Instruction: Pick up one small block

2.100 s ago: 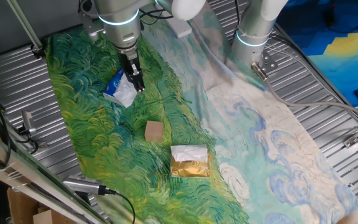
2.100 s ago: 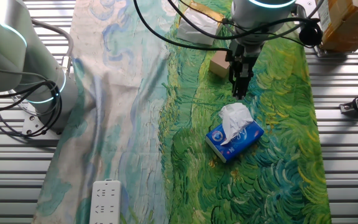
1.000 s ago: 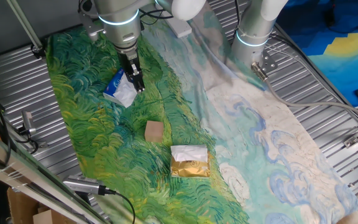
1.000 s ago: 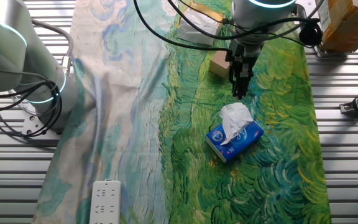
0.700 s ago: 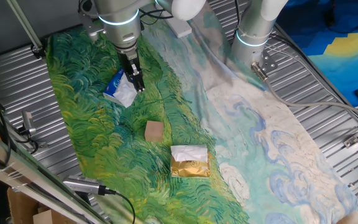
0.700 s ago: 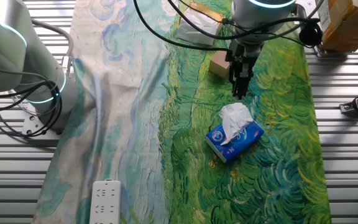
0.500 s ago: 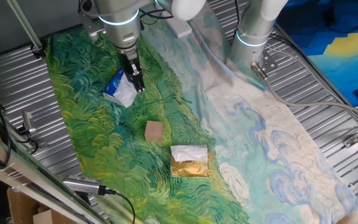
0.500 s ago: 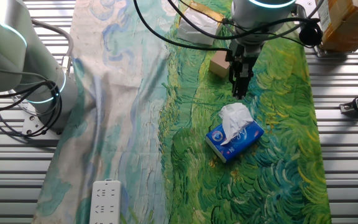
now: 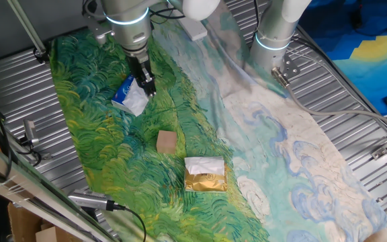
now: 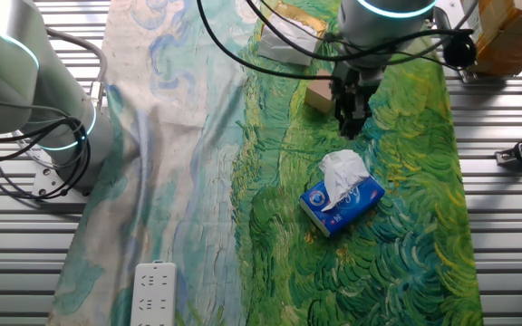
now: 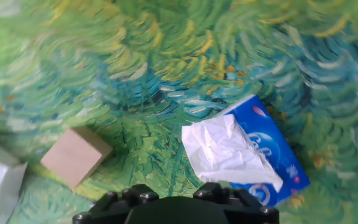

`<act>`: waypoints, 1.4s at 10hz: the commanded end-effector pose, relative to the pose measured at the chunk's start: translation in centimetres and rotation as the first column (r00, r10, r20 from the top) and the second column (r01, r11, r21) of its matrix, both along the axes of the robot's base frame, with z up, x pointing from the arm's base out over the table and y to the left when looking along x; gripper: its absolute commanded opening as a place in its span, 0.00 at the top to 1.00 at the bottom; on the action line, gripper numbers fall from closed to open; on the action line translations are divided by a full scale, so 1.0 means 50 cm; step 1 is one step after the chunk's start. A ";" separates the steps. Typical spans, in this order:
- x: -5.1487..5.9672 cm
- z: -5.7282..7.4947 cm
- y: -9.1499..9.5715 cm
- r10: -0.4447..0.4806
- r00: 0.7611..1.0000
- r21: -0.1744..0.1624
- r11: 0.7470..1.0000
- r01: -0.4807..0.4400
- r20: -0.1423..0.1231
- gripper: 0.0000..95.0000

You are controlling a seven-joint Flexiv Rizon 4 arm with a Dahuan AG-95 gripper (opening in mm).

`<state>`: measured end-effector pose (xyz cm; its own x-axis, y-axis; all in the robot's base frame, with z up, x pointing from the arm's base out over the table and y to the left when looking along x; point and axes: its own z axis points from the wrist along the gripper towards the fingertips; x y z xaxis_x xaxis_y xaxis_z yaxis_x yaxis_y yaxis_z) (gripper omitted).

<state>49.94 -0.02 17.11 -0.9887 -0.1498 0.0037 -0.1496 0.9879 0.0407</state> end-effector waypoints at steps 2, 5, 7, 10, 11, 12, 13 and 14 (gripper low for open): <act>0.001 0.000 0.001 0.078 0.997 0.016 0.997 -0.078 -0.007 1.00; 0.001 0.000 0.001 0.096 0.995 0.017 0.995 -0.096 -0.003 1.00; 0.001 0.000 0.001 0.141 0.990 0.024 0.990 -0.141 0.000 1.00; 0.002 0.001 0.002 0.224 0.975 0.014 0.975 -0.224 0.002 1.00; 0.003 0.001 0.003 0.244 0.970 0.014 0.970 -0.244 0.002 1.00; 0.005 -0.001 0.007 0.255 0.967 0.007 0.967 -0.255 0.001 1.00; 0.009 -0.002 0.012 0.253 0.968 -0.002 0.968 -0.253 -0.005 1.00; 0.016 -0.004 0.023 0.255 0.967 -0.008 0.967 -0.255 -0.004 1.00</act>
<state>50.72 1.29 16.95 -0.9163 -0.4004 0.0096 -0.3999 0.9161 0.0300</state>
